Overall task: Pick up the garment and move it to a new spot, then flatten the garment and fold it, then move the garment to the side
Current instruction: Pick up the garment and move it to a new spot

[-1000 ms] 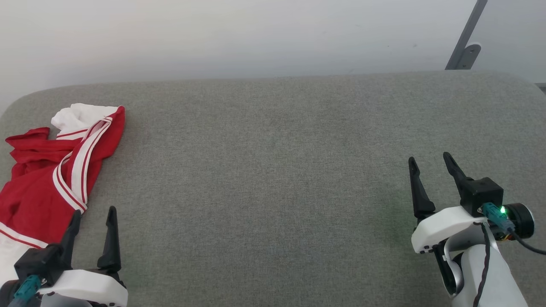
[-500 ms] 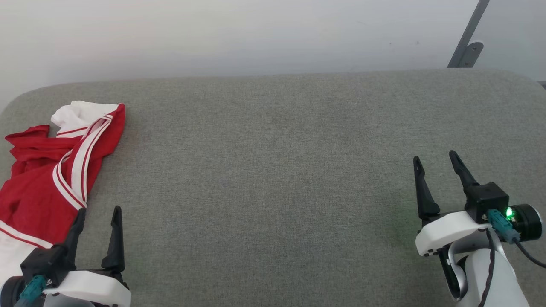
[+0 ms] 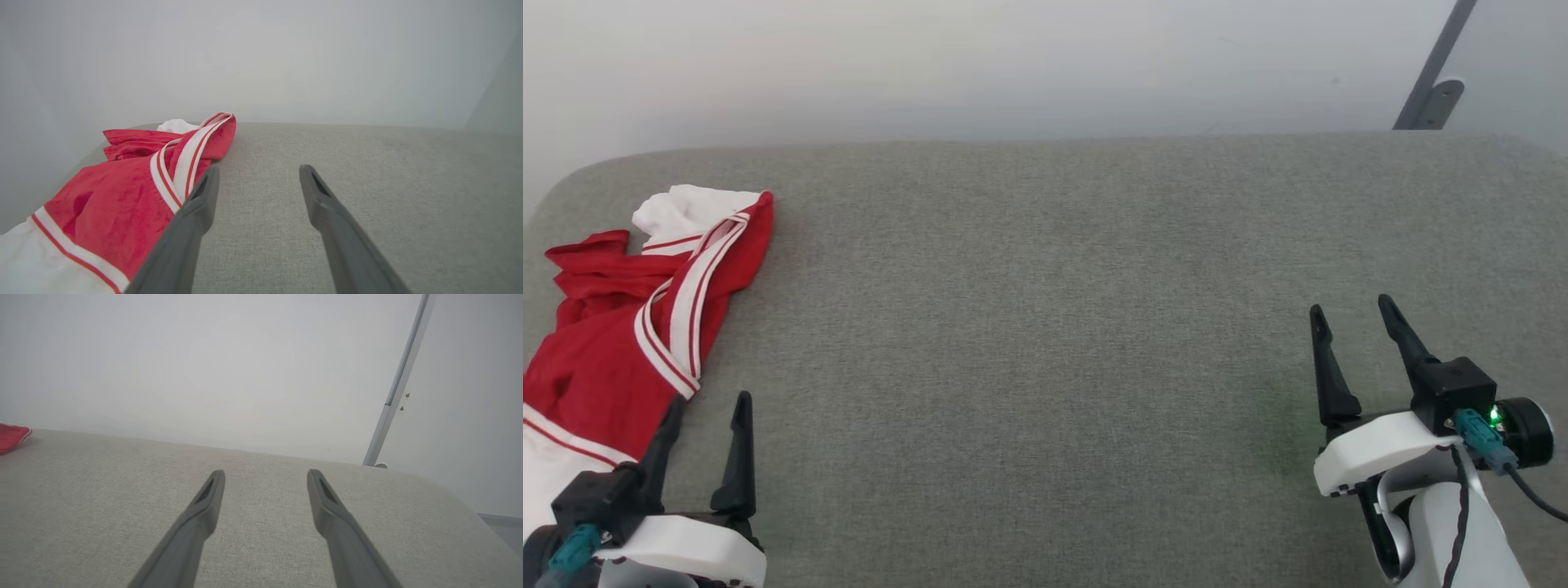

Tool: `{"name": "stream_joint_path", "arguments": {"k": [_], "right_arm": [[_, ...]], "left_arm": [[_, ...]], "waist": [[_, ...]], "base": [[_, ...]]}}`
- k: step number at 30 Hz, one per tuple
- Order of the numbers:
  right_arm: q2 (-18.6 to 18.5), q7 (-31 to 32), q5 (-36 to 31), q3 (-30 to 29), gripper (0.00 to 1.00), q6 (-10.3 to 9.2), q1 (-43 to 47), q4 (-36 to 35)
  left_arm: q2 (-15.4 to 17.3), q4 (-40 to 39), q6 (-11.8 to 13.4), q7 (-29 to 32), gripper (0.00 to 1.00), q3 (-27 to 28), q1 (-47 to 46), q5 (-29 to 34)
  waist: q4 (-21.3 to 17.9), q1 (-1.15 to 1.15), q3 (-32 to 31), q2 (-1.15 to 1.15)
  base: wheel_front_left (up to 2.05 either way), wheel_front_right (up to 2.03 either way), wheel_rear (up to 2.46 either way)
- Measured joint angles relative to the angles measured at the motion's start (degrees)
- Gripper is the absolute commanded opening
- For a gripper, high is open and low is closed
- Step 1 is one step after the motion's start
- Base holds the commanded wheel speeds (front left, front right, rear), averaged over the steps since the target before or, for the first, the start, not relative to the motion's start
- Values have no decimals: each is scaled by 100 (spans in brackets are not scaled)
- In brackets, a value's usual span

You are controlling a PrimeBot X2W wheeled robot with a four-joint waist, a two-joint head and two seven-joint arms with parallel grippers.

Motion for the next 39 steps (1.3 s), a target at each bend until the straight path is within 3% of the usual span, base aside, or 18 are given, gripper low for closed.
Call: {"name": "stream_joint_path", "arguments": {"k": [9,25,30,34,39], "right_arm": [[-1,0,268,363,100,0,-2,20],[1,0,936,1281,100,0,-164,466],[2,-1,1122,1494,100,0,-185,539],[5,0,1265,1659,100,0,-246,557],[2,0,1314,1790,100,1,-340,567]], "left_arm": [[-268,56,0,-4,100,321,91,29],[-742,83,0,-5,100,1036,509,285],[-804,51,0,-5,100,1144,577,291],[-864,18,0,-5,100,1226,715,281],[-902,-26,0,-5,100,1294,742,220]], "waist": [[459,0,-50,0],[2017,0,-257,0],[2337,0,-298,0],[2510,0,-302,0],[2453,0,-214,0]], "base": [[0,0,0],[0,0,0],[0,0,0],[0,0,0],[0,0,0]]}}
